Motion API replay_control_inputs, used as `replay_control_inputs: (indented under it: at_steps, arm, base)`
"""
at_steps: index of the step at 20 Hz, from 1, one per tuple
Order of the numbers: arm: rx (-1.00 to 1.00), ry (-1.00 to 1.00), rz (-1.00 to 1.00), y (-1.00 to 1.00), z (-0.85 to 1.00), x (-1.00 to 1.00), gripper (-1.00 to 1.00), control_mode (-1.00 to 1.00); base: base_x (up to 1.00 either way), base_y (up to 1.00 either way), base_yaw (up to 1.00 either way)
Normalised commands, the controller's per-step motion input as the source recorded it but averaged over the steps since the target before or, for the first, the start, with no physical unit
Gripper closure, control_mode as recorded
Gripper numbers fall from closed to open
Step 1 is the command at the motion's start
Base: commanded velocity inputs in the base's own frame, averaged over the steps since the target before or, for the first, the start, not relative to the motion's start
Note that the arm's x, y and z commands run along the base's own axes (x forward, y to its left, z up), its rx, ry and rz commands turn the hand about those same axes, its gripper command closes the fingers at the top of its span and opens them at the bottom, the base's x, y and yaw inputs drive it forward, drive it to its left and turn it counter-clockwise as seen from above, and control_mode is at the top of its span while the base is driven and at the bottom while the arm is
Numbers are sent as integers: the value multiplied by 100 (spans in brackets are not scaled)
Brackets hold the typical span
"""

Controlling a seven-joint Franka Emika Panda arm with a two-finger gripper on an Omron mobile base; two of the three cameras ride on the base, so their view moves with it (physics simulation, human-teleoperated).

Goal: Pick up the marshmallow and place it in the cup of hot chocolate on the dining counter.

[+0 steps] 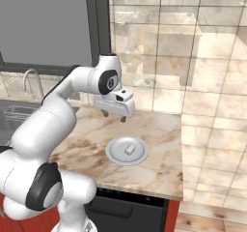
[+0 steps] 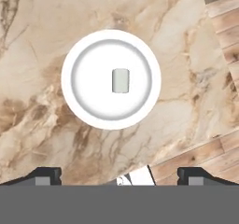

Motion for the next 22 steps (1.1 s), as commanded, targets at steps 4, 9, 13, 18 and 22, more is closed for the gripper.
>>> replay_control_inputs:
  at_steps: [4,9,13,18,22]
  arm:
    - [0,7,-1,-31,-53,9,-100,-100]
    - [0,6,-1,-28,-63,9,-100,-100]
    - [0,3,-2,-10,-58,26,-100,-100]
    - [0,3,-1,0,-42,30,-100,-100]
    - [0,0,-1,0,-39,22,-100,-100]
  base:
    - [0,0,0]
    - [0,0,0]
    - [0,0,0]
    - [0,0,0]
    - [0,0,0]
